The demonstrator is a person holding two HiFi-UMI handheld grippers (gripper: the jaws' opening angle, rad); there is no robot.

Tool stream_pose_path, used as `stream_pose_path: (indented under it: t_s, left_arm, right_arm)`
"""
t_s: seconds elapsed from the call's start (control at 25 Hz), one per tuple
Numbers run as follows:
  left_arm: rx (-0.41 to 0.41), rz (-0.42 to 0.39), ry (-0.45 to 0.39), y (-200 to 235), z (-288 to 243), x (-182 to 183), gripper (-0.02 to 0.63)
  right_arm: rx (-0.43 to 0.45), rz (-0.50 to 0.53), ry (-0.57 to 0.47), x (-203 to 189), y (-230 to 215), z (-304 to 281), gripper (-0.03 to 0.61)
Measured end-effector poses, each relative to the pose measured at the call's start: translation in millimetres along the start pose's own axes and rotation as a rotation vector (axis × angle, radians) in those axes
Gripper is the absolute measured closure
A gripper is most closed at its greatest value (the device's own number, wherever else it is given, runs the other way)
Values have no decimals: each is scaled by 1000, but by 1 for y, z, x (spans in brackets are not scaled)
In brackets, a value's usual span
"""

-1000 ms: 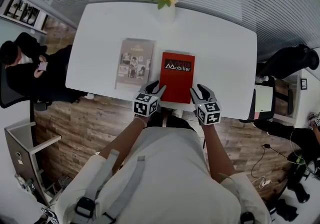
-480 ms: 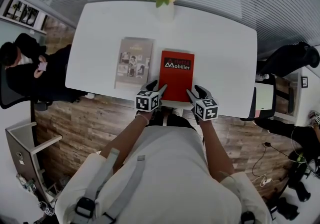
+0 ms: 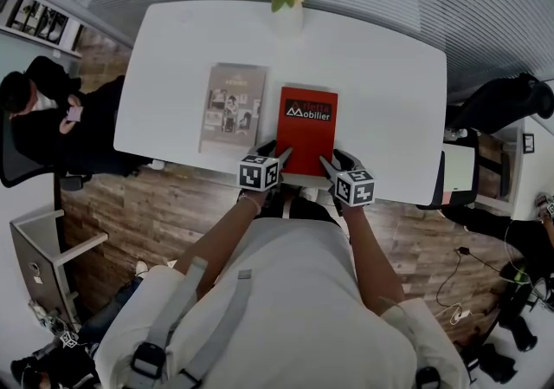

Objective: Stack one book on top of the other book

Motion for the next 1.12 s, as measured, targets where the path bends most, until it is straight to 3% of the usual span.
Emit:
stream_pose_path:
  t_s: [0.36,1.12]
  left_arm:
    - [-7,-2,-2,0,-1,1,399]
    - [-52,-5,-54,-12,5,6,377]
  right_arm:
    - [39,-68,-19,0,4,-3,402]
    - [18,-65,-62,9,5,8,410]
Point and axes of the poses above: the fingertips, and each gripper's own axes: z backward along the fingers, y to its left, x out of its top, the point moved 1 cm from there along z, backward along the fingers, and after that the axes turned 15 degrees about z, right-handed, at the moved point
